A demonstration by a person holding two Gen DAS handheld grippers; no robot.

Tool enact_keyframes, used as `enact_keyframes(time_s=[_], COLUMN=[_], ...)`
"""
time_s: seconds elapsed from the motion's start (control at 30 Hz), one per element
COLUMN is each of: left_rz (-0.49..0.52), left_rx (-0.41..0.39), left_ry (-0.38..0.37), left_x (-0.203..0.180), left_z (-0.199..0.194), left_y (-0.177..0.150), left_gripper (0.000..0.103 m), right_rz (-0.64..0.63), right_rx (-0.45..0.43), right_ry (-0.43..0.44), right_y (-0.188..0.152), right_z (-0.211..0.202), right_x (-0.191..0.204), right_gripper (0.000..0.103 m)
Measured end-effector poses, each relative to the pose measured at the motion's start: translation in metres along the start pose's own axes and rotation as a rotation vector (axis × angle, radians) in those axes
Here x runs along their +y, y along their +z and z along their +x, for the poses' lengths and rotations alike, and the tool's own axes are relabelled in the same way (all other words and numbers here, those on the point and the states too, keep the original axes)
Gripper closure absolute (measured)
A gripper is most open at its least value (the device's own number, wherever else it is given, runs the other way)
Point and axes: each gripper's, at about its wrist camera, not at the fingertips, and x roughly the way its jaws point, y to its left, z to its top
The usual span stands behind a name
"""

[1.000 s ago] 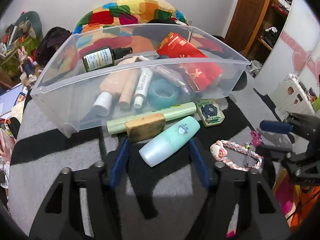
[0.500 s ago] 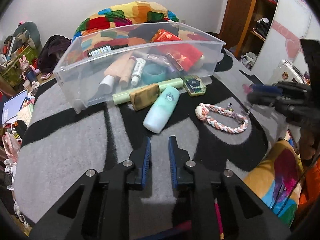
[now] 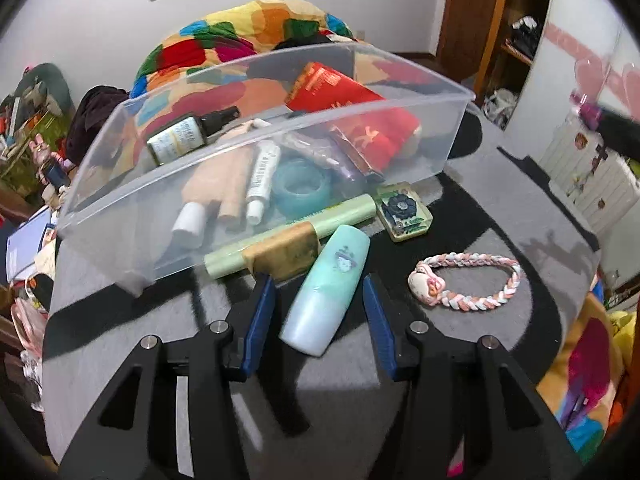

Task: Organize objects
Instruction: 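Grasp the mint green bottle with the left tool while the right tool grasps the pink charm, then drop the mint bottle and pink charm into the clear box with both tools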

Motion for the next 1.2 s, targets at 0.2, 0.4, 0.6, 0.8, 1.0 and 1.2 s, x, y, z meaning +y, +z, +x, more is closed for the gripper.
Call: enact_keyframes(time_s=[0.2, 0.4, 0.6, 0.8, 1.0, 1.2], left_rz=[0.010, 0.006, -0.053, -0.101, -0.152, -0.222], left_rx=[-0.032, -0.050, -0.105, -0.196, -0.270, -0.281], left_ry=[-0.031, -0.017, -0.030, -0.040, -0.022, 0.006], left_x=[-0.006, -0.012, -0.003, 0.010, 0.029, 0.056], left_z=[-0.001, -0.011, -0.033, -0.065, -0.086, -0.084], left_y=[-0.005, -0.017, -0.022, -0.014, 0.001, 0.019], left_gripper=[0.077, 0.078, 0.078, 0.078, 0.078, 0.078], right_rz=[0.002, 0.019, 0.041, 0.042, 0.026, 0.021], right_rx=[-0.023, -0.014, -0.025, -0.066, -0.100, -0.099], right_ry=[0.015, 0.031, 0.048, 0.063, 0.062, 0.040], right_y=[0.007, 0.009, 0.021, 0.046, 0.072, 0.088], right_z=[-0.001, 0.009, 0.019, 0.022, 0.027, 0.045], right_x=[0.001, 0.001, 0.000, 0.011, 0.026, 0.035], right_gripper=[0.078, 0.078, 0.078, 0.078, 0.078, 0.078])
